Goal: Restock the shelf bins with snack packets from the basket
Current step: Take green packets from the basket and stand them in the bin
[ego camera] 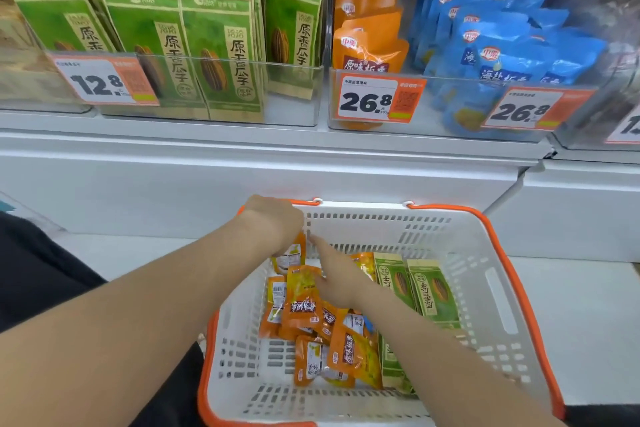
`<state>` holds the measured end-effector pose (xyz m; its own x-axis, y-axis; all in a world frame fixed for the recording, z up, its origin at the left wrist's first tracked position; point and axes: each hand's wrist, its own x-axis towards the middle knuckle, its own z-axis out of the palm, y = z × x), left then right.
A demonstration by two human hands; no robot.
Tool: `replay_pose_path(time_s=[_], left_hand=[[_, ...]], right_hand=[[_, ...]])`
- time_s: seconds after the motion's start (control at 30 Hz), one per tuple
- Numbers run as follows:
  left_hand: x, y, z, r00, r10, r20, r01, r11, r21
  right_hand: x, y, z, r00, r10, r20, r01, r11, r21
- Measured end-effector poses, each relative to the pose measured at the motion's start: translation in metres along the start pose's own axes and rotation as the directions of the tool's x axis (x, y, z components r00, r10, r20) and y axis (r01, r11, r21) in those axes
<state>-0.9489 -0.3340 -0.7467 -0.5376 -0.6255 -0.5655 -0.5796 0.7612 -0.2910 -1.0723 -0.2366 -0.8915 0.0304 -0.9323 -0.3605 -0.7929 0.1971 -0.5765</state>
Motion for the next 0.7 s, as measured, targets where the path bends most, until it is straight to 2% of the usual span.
replay_pose_path(time_s=[0.07,0.17,0.3,0.47,0.53,0.6,0.7], left_hand=[[0.003,-0.004,0.003,0.999,-0.028,0.038,0.028,1.0,-0.011],[0.005,-0.009,0.005,0.997,-0.038,0.073,0.041,0.999,-0.034],[0.006,-0.011,0.005,0.996,-0.046,0.073,0.051,0.997,-0.063],[0.005,-0.012,0.005,0.998,-0.033,0.06,0.037,0.997,-0.073],[0.005,-0.014,0.007,0.998,-0.036,0.053,0.04,0.996,-0.083],[0.004,-0.016,0.008,0.998,-0.032,0.047,0.037,0.994,-0.098],[0.001,-0.017,0.01,0.998,-0.011,0.057,0.017,0.995,-0.102]], right_hand=[[0.012,-0.015,0.001,0.997,-0.066,-0.036,0.07,0.988,0.139],[0.023,-0.029,0.007,0.999,-0.036,-0.005,0.036,0.96,0.279],[0.033,-0.028,0.009,0.997,0.021,-0.071,0.005,0.94,0.343],[0.036,-0.03,0.02,0.983,0.074,-0.168,-0.019,0.951,0.308],[0.034,-0.03,0.028,0.966,0.143,-0.214,-0.068,0.944,0.324],[0.035,-0.028,0.031,0.964,0.191,-0.185,-0.119,0.932,0.342],[0.04,-0.026,0.03,0.99,0.133,-0.052,-0.11,0.94,0.324]])
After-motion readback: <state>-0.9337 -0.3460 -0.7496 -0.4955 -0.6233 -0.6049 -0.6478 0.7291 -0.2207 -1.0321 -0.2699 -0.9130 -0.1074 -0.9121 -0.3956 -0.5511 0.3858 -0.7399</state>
